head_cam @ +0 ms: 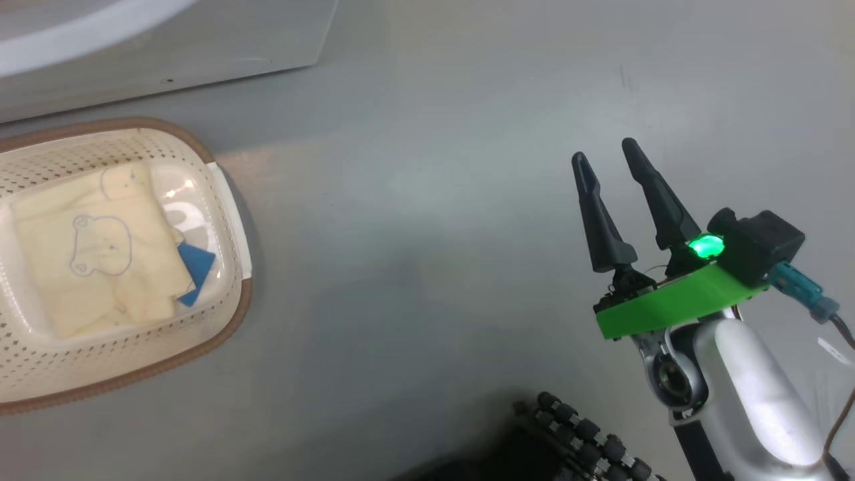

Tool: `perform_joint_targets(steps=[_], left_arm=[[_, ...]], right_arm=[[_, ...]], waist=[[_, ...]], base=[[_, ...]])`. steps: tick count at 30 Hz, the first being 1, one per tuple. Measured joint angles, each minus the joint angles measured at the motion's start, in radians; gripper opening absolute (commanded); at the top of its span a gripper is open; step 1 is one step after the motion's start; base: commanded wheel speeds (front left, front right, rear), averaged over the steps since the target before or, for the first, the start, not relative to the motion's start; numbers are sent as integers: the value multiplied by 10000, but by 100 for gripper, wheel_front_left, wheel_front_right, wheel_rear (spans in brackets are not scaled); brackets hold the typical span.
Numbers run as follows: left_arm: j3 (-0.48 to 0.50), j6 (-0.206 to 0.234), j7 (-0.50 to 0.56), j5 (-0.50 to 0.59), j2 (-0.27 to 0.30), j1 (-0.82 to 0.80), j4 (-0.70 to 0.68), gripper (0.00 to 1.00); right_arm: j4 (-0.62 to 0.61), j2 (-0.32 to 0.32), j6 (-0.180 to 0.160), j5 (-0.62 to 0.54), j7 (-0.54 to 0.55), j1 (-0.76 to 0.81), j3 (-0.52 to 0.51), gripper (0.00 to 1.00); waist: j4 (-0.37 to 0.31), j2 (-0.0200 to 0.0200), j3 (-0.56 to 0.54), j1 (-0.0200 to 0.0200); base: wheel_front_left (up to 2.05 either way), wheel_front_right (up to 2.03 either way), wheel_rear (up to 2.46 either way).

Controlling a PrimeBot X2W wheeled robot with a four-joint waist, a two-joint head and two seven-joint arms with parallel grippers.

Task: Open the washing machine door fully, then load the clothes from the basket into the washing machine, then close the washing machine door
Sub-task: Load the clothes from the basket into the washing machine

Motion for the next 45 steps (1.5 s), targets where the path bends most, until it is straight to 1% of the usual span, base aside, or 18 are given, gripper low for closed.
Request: perform_joint_targets(steps=[5,11,14,20,21,26,27,33,40,45], left_arm=[[90,337,-430,-291,-311,1342,-644,100],[201,857,-1055,-608,-619,3370,-2046,100],[201,1127,-1221,-704,-754,4366,-2978,100],[159,1962,-1361,-711,-848,6462,-5125,100],[136,2034,-1361,-690,-849,7152,-5856,100],[-50,2088,-1365,-614,-940,8836,-7451,100],[-50,2088,-1365,-614,-940,8836,-7451,100],[-416,2102,-1446,-581,-1338,10390,-8464,100],[-953,2102,-1524,-568,-1685,11295,-8656,100],[-1103,2102,-1532,-568,-1766,11835,-8577,100]], right_arm=[[2,0,0,-198,0,3,-219,100],[-2,-2,0,-401,0,48,-568,100],[10,-2,0,-573,0,176,-711,100],[58,-4,0,-876,0,520,-936,100],[75,-4,0,-976,0,578,-1014,100],[109,-6,0,-1187,0,724,-1195,100],[109,-6,0,-1187,0,724,-1195,100],[244,-8,0,-1542,2,965,-1344,100],[263,-8,0,-1818,203,1256,-1452,100],[245,-8,0,-1910,370,1645,-1471,100]], waist=[[223,0,-269,0],[517,1,-760,-1],[690,0,-1052,0],[1071,1,-1654,-1],[1189,1,-1830,-1],[1495,1,-2182,-1],[1495,1,-2182,-1],[1859,1,-2665,-1],[2247,1,-3349,0],[2451,1,-3889,-1]], base=[[0,0,0],[0,0,0],[0,0,0],[0,0,0],[0,0,0],[0,0,0],[0,0,0],[0,0,0],[0,0,0],[0,0,0]])
